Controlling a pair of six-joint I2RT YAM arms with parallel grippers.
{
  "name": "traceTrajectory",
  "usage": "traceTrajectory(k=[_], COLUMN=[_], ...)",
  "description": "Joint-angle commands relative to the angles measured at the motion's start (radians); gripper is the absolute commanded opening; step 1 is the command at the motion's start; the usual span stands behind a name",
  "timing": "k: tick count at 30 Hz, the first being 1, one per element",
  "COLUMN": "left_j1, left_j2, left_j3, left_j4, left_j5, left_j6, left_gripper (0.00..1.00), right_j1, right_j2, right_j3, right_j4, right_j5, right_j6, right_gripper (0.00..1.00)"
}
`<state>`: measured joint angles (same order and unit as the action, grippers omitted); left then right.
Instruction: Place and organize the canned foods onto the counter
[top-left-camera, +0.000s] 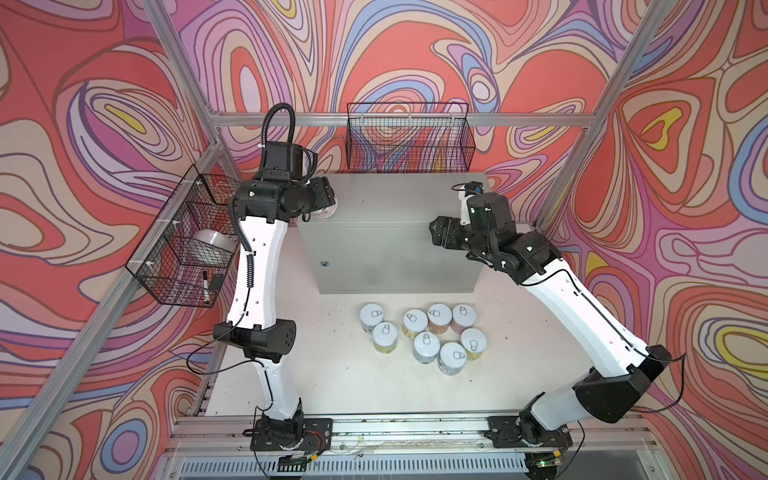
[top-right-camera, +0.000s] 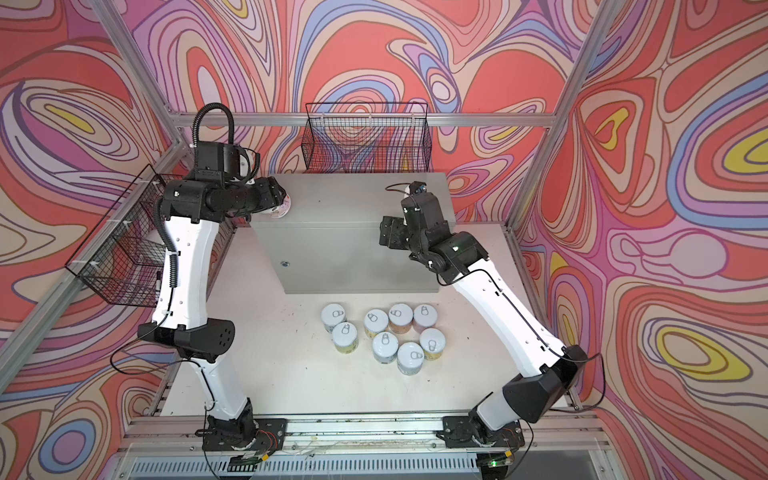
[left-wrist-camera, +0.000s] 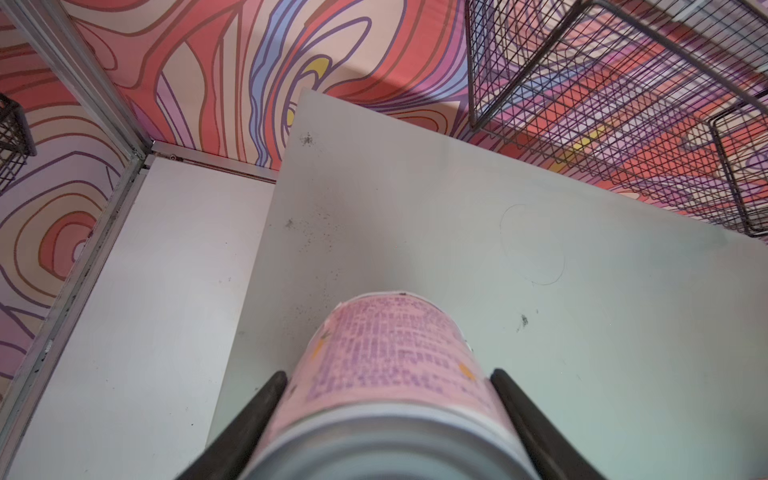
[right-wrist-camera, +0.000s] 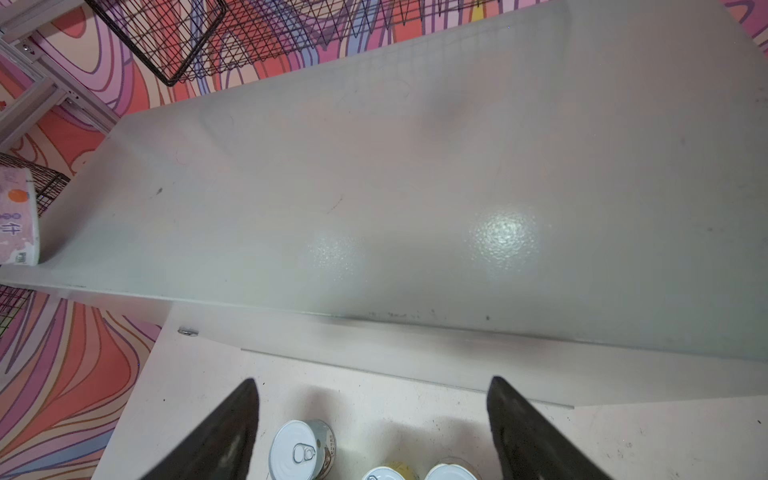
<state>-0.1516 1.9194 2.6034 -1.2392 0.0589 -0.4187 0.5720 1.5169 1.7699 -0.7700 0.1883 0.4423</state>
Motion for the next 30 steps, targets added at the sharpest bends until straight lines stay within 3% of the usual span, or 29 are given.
traceTrajectory(k=[1, 20, 26, 30], left_j1=[-0.003, -0.011, -0.044, -0.05], left_j2=[-0.031, -0.046, -0.2, -0.302], left_j3=[0.026, 0.016, -0.093, -0.161], left_j4=[0.017, 0.034, 0.11, 0.071], left_j5=[-0.007, 0.027, -0.022, -0.03], left_j6=[0.011, 0.019, 0.034, 0.061], left_gripper=[0.0, 0.0, 0.0, 0.0], right_j1=[0.006, 0.006, 0.006, 0.006], right_j2=[0.002, 0.051, 0.027, 0.003], right_j3=[-0.004, 0.068, 0.049, 0.03], right_j4=[0.015, 0.015, 0.008, 0.003], right_j5=[-0.015, -0.047, -0.042, -0.048], right_j6=[0.01, -0.015, -0.021, -0.024], right_gripper=[0.88, 0.88, 0.88, 0.88])
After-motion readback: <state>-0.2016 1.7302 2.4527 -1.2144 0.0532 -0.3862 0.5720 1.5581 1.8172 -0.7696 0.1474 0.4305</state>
